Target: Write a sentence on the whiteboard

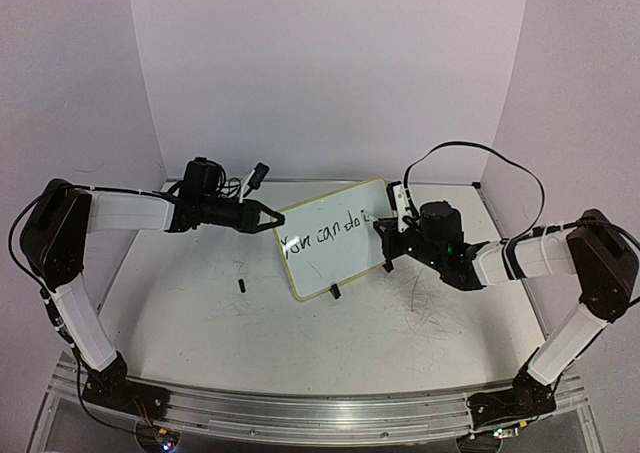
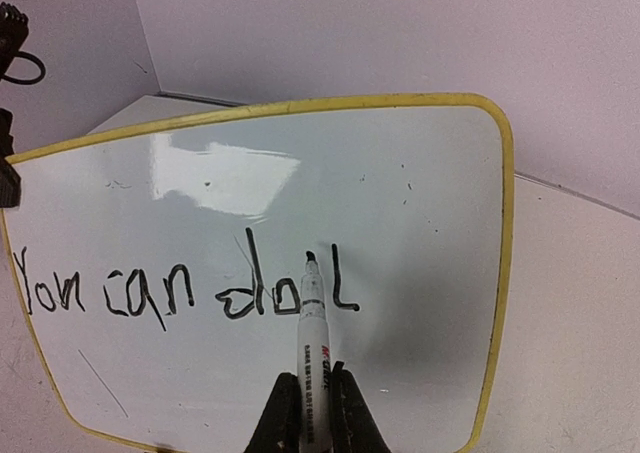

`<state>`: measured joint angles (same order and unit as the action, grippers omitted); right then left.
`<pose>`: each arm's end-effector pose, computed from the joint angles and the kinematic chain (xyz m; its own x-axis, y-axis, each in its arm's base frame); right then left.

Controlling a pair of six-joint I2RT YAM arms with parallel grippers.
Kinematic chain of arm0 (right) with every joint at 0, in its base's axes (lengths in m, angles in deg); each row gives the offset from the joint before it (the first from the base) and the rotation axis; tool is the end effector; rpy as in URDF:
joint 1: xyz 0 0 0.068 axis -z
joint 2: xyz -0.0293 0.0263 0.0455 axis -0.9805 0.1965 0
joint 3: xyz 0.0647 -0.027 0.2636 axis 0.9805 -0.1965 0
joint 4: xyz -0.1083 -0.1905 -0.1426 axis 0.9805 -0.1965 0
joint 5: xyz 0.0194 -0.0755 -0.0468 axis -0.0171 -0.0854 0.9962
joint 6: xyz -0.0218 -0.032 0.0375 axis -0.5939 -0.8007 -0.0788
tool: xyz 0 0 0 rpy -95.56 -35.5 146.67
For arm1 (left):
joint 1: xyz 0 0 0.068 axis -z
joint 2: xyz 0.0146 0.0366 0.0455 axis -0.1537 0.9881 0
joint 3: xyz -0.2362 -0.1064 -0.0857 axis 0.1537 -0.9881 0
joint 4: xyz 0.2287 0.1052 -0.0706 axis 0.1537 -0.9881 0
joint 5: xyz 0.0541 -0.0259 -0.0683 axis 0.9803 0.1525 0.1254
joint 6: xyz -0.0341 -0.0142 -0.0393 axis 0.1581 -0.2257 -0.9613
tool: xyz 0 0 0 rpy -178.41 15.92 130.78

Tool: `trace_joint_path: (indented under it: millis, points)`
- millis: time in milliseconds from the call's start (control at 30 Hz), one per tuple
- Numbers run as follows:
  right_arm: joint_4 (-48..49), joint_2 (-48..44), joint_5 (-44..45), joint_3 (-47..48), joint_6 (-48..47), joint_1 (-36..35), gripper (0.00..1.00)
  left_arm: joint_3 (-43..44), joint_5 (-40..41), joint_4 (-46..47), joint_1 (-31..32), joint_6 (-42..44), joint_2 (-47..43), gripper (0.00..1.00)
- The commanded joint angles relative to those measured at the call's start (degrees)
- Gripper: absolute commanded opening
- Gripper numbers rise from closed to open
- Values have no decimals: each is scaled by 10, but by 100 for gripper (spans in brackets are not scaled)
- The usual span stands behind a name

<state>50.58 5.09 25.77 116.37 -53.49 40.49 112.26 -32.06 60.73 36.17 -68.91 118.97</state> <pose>0.2713 0.2129 0.2103 -0.2105 -0.0987 -0.9726 -0.5996 0.7988 0.0487 0.3299 -0.1995 0.2277 -0.5950 0.1522 -0.7892 0.7772 0.3592 -0.5167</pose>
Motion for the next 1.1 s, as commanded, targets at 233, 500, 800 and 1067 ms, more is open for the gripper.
trace_joint_path:
  millis: [233,500,800,1067]
  points:
    - [-2,18,26,22,2,0,0,8,-1,-21,-1,25,-15,0]
    - [-20,37,45,41,7,0,0,8,-1,-21,-1,25,-17,0]
    - [51,-43,76,-32,10,0,0,7,0,-21,-1,25,-18,0]
    - [19,-12,30,3,-1,2,0,9,0,-21,-1,24,-17,0]
